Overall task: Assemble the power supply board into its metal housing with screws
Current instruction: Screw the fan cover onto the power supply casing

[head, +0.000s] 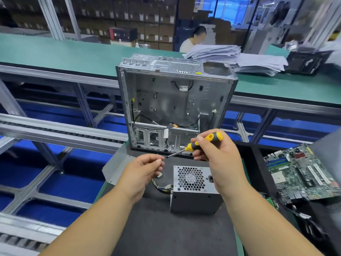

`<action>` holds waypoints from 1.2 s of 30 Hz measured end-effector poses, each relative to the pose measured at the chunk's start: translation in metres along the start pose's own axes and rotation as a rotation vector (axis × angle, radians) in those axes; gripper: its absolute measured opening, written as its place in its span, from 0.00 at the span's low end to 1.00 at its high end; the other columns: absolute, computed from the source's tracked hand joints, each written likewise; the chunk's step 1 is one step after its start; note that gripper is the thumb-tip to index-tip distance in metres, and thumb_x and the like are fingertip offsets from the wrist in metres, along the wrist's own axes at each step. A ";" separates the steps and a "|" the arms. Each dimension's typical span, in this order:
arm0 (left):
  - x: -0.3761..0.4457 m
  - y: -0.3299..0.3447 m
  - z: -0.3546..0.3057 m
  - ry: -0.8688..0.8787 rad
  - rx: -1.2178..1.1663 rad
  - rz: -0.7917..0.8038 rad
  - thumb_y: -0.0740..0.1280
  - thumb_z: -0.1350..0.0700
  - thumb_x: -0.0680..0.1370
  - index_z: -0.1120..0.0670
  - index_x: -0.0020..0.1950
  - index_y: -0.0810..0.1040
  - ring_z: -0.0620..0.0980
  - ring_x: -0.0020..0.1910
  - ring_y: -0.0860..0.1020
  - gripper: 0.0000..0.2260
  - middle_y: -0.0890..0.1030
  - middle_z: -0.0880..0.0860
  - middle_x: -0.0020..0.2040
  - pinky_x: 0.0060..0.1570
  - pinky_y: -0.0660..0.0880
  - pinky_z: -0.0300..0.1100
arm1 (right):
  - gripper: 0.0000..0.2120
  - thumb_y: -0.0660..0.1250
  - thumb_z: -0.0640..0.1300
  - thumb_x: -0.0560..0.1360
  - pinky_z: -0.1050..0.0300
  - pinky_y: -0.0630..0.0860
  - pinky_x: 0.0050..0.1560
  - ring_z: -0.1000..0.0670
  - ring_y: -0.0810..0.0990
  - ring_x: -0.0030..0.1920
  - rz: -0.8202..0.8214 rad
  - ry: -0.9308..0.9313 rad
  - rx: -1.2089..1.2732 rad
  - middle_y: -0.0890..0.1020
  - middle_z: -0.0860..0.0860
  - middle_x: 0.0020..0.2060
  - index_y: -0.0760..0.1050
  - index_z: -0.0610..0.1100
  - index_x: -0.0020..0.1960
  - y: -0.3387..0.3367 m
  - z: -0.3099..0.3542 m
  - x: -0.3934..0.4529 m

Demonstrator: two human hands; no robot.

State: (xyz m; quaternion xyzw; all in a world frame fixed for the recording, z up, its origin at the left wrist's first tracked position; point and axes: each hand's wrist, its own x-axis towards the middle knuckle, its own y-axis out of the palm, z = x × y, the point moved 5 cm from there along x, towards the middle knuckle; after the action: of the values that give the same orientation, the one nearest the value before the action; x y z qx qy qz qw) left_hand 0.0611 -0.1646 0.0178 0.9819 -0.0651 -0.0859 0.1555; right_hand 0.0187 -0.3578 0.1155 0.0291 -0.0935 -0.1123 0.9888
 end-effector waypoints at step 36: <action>0.042 0.028 0.023 0.099 0.537 0.066 0.61 0.69 0.76 0.44 0.58 0.78 0.39 0.60 0.77 0.22 0.79 0.44 0.61 0.57 0.72 0.30 | 0.04 0.69 0.45 0.77 0.50 0.82 0.43 0.53 0.83 0.36 0.022 0.002 -0.461 0.84 0.52 0.36 0.74 0.49 0.45 -0.020 -0.009 0.039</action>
State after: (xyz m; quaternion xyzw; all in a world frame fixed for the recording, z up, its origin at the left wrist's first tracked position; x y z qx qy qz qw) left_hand 0.0952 -0.2047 -0.0012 0.9884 -0.1096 -0.0121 -0.1049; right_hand 0.0538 -0.3855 0.1125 -0.1985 -0.0646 -0.1201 0.9706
